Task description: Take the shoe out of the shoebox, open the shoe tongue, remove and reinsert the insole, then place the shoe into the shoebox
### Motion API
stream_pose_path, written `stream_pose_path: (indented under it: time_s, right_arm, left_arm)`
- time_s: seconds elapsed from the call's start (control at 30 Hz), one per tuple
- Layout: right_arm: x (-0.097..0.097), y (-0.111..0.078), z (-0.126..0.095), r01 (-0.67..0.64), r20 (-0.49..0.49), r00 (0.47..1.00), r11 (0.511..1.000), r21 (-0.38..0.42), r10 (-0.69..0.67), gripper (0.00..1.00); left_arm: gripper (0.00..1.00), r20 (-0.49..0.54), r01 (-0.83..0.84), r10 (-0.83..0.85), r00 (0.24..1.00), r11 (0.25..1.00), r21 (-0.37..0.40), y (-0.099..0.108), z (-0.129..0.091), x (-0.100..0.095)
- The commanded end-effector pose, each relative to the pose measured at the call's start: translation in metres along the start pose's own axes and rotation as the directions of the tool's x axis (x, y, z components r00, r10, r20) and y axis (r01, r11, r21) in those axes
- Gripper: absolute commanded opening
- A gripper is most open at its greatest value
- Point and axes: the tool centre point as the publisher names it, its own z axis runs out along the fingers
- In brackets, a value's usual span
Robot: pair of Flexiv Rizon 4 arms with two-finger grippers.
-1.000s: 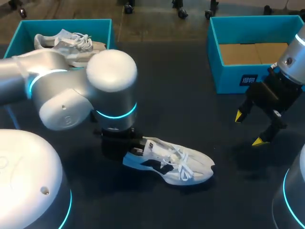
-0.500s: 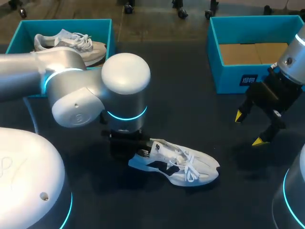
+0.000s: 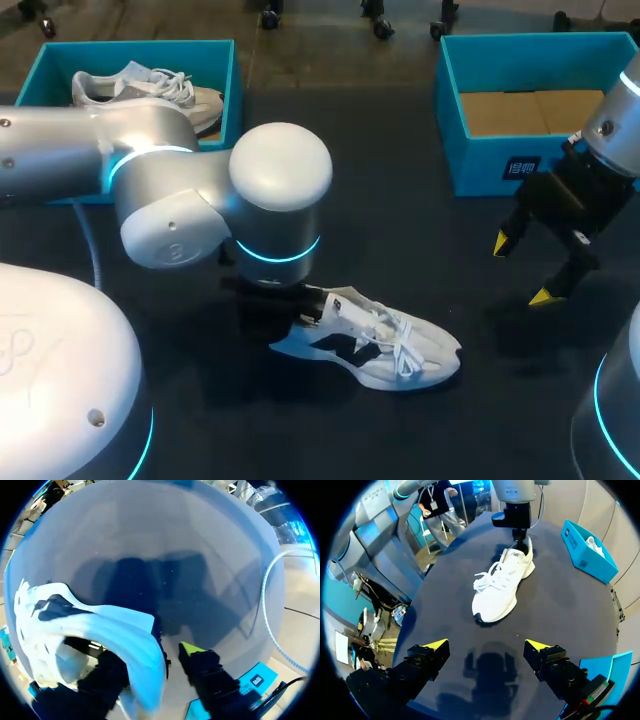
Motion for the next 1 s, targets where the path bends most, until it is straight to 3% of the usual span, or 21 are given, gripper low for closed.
stream_pose_path:
  time_s: [0.03,0.23,0.33,0.47,0.53,0.67,0.73,0.8,1.0]
  right_arm:
    - [0.000,0.000,0.001,0.000,-0.001,1.000,1.000,0.003,0.000,1.00]
    - [0.000,0.000,0.001,0.000,-0.001,1.000,1.000,0.003,0.000,1.00]
    - [0.000,0.000,0.001,0.000,-0.001,1.000,1.000,0.003,0.000,1.00]
    - [0.000,0.000,0.001,0.000,-0.001,1.000,1.000,0.003,0.000,1.00]
    - [0.000,0.000,0.001,0.000,-0.001,1.000,1.000,0.003,0.000,1.00]
    - [0.000,0.000,0.001,0.000,-0.001,1.000,1.000,0.003,0.000,1.00]
    - [0.000,0.000,0.001,0.000,-0.001,1.000,1.000,0.003,0.000,1.00]
    - [0.000,0.000,0.001,0.000,-0.001,1.000,1.000,0.003,0.000,1.00]
    - [0.000,0.000,0.001,0.000,-0.001,1.000,1.000,0.003,0.000,1.00]
  left_arm:
    - [1.00,0.026,0.010,-0.010,1.000,1.000,0.004,-0.002,-0.017,0.008]
    - [1.00,0.075,0.070,-0.071,0.995,0.997,0.014,-0.003,-0.053,0.024]
    - [1.00,0.093,0.152,-0.157,0.983,0.986,0.064,-0.002,-0.069,0.031]
    - [1.00,0.135,0.280,-0.306,0.942,0.943,0.181,-0.002,-0.086,0.043]
    - [1.00,0.168,0.304,-0.361,0.917,0.908,0.290,0.000,-0.094,0.053]
    - [1.00,0.224,0.363,-0.469,0.855,0.848,0.386,-0.004,-0.107,0.070]
    - [1.00,0.207,0.380,-0.524,0.826,0.789,0.482,0.000,-0.110,0.075]
    - [1.00,0.065,0.440,-0.568,0.820,0.699,0.563,0.002,-0.110,0.080]
    - [1.00,0.065,0.440,-0.568,0.820,0.699,0.563,0.002,-0.110,0.080]
